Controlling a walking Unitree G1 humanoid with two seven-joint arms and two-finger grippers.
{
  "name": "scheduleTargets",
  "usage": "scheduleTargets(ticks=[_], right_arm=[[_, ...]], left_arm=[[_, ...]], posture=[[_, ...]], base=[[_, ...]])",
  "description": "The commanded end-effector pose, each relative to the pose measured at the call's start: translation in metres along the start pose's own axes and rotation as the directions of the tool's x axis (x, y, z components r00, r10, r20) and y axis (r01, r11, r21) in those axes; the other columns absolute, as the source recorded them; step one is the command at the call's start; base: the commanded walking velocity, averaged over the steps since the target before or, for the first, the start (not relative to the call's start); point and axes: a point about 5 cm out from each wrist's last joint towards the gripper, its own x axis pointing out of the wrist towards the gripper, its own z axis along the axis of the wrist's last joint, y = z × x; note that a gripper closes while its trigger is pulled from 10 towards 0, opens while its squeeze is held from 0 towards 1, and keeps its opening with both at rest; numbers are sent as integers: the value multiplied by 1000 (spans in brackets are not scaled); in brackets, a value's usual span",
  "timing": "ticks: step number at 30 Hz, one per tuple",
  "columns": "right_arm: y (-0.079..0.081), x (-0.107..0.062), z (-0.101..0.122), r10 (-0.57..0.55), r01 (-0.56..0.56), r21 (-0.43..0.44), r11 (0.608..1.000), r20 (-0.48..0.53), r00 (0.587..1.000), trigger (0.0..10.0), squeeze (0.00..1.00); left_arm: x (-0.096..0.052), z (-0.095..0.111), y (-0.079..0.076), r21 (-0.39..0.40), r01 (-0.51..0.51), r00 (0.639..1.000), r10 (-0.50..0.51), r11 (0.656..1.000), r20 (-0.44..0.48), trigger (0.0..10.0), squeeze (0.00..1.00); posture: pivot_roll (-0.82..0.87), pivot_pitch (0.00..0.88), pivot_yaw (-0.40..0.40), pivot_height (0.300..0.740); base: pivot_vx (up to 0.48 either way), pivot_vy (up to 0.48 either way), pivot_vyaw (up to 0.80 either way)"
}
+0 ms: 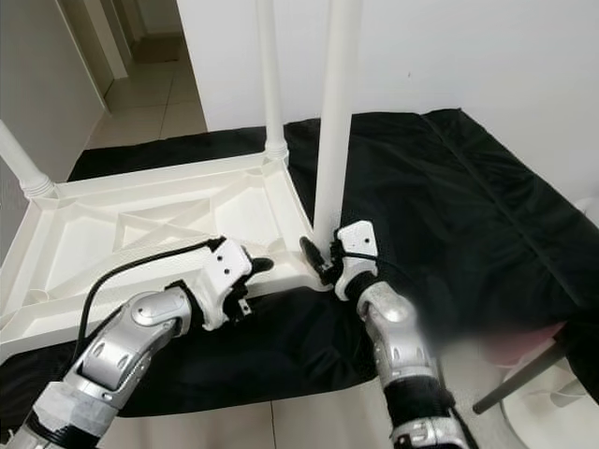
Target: Building children table
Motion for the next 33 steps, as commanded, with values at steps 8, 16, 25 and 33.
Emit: scheduleTargets(ticks=[8,16,25,33], right_arm=[[25,-14,-9,-310,314,70,947,-63,949,10000,0],[19,-18,-7,-338,341,34,939,-70,938,10000,784],[25,-18,-1,-323,327,48,944,-78,943,10000,1000],[10,-16,8,-192,192,32,981,-12,981,10000,482]], left_arm=[[-9,-6,0,-62,-29,1000,28,998,-11,10000,0],[-9,-7,5,-78,-71,997,71,994,-8,10000,0],[-8,-6,5,-100,-91,996,92,991,6,10000,0],[-10,-6,4,-78,-59,998,59,995,-4,10000,0]], posture=[[-57,0,31,740],[-60,0,17,740],[-47,0,2,740],[-44,0,0,740]], base=[[0,0,0],[0,0,0],[0,0,0],[0,0,0]])
